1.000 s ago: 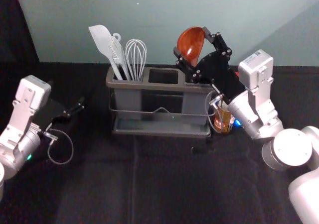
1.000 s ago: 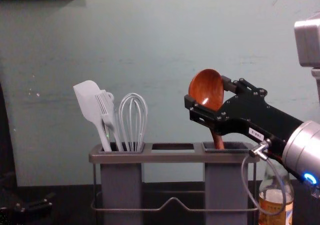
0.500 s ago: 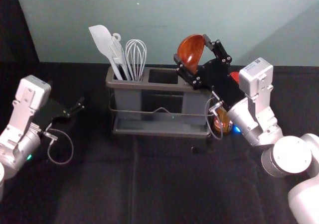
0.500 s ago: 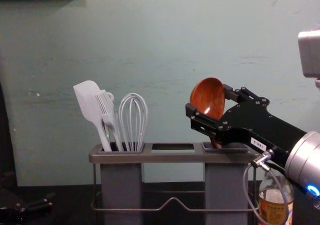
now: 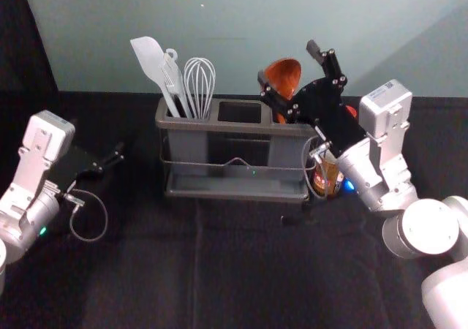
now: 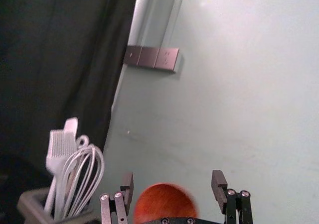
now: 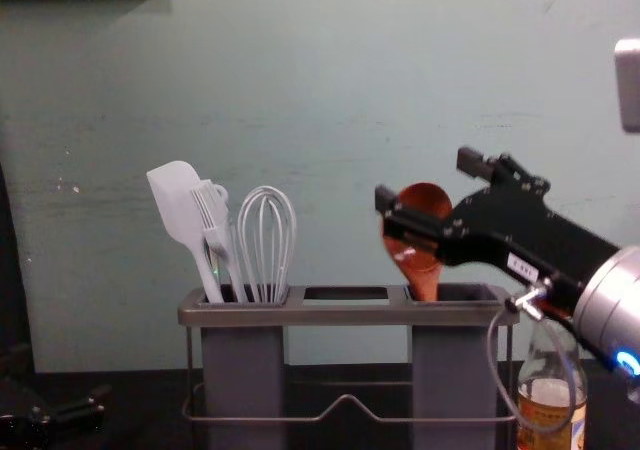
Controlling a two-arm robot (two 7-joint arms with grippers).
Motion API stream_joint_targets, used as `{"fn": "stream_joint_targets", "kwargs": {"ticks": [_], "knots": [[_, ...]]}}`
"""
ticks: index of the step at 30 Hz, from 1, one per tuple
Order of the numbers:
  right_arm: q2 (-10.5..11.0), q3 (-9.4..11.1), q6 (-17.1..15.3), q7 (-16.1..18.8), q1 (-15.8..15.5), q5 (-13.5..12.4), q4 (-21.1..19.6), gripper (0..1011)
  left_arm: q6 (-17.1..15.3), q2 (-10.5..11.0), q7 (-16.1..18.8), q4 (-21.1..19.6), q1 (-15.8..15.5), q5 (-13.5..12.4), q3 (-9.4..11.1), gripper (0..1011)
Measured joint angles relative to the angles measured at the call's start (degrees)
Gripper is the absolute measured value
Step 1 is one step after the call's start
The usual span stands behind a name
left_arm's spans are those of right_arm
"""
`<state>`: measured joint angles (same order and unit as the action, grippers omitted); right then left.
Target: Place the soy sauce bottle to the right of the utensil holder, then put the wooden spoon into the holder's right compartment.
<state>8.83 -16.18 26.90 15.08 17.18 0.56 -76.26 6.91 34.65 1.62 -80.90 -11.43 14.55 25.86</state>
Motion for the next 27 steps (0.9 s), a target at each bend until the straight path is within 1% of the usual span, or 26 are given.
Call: {"fn": "stream_joint_targets", "kwargs": {"ticks": [7, 13, 14, 17, 22, 27], "knots": [[-0.3, 1.4, 0.5, -0.6, 0.0, -0.5, -2.6, 1000, 0.0, 0.0, 0.0, 0.0, 0.0, 0.0, 0.0, 1005], [0.5, 2.5, 0.1, -0.6, -0.7, -0.5, -7.6, 1002, 0.0, 0.0, 0.0, 0.0, 0.0, 0.0, 0.0, 1005], [0.5, 2.5, 0.1, -0.6, -0.7, -0.5, -7.6, 1002, 0.0, 0.0, 0.0, 0.0, 0.0, 0.0, 0.0, 1005], [1.2, 2.9, 0.1, -0.4, -1.5, -0.6, -10.0, 1002, 0.0, 0.0, 0.0, 0.0, 0.0, 0.0, 0.0, 1005], [2.1, 3.3, -0.1, 0.2, -3.1, -1.1, -13.0, 1002, 0.0, 0.0, 0.0, 0.0, 0.0, 0.0, 0.0, 1005], [3.2, 4.2, -0.2, 0.4, -5.5, -1.8, -16.1, 1002, 0.0, 0.0, 0.0, 0.0, 0.0, 0.0, 0.0, 1005]]}}
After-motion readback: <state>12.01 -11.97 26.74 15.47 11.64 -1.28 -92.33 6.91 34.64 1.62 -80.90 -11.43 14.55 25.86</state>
